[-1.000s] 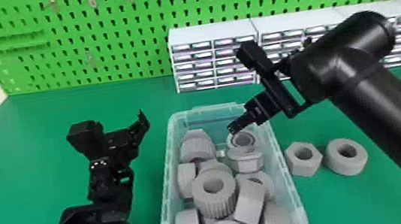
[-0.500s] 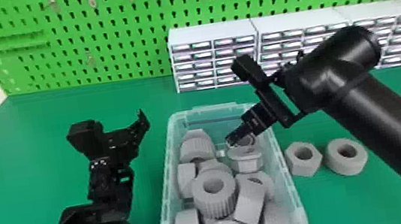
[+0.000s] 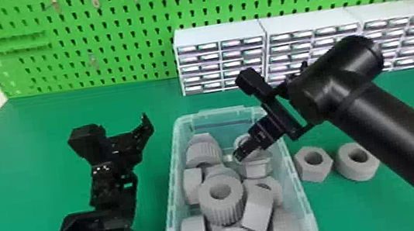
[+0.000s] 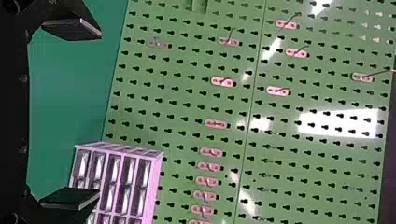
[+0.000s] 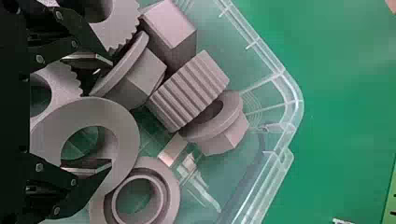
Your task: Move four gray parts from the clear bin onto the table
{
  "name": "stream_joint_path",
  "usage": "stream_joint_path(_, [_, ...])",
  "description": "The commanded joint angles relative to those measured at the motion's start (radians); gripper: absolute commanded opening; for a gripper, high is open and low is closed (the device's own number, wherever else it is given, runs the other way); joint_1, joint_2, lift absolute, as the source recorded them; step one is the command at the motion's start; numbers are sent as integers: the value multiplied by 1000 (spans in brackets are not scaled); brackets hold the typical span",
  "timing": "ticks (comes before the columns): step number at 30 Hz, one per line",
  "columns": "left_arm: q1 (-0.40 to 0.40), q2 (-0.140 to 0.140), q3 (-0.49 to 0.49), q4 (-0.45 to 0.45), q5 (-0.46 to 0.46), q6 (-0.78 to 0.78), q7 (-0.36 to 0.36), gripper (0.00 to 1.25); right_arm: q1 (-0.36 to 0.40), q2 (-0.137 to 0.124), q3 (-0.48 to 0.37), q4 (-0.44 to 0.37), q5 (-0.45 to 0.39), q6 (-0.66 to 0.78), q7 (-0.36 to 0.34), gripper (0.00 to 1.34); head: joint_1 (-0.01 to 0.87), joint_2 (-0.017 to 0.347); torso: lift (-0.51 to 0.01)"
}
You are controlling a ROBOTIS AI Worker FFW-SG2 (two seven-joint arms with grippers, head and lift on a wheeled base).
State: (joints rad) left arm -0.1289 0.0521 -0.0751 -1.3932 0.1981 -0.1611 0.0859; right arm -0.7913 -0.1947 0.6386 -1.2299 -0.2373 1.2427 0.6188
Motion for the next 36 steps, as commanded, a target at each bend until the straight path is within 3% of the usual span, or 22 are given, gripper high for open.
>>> stream_joint_path(1, [0,0,1,0,-2,0,0,1151,-2,0,16,13,-5,0,3,858,693,72,-52])
stream_joint_path(8, [0,0,1,0,-2,0,0,1151,-2,-2,38,35,-7,0,10,966,693,72,-52])
stream_joint_path(25, [-2,0,1,0,0,-2,0,1149,0,1,72,63,-25,-11,12,965,693,72,-52])
stream_joint_path(31, [-3,0,3,0,0,-2,0,1151,0,4,87,72,-39,-15,12,930,693,72,-52])
stream_joint_path(36, [-2,0,1,-1,0,-2,0,1151,-2,4,92,75,-42,-15,12,805,693,72,-52])
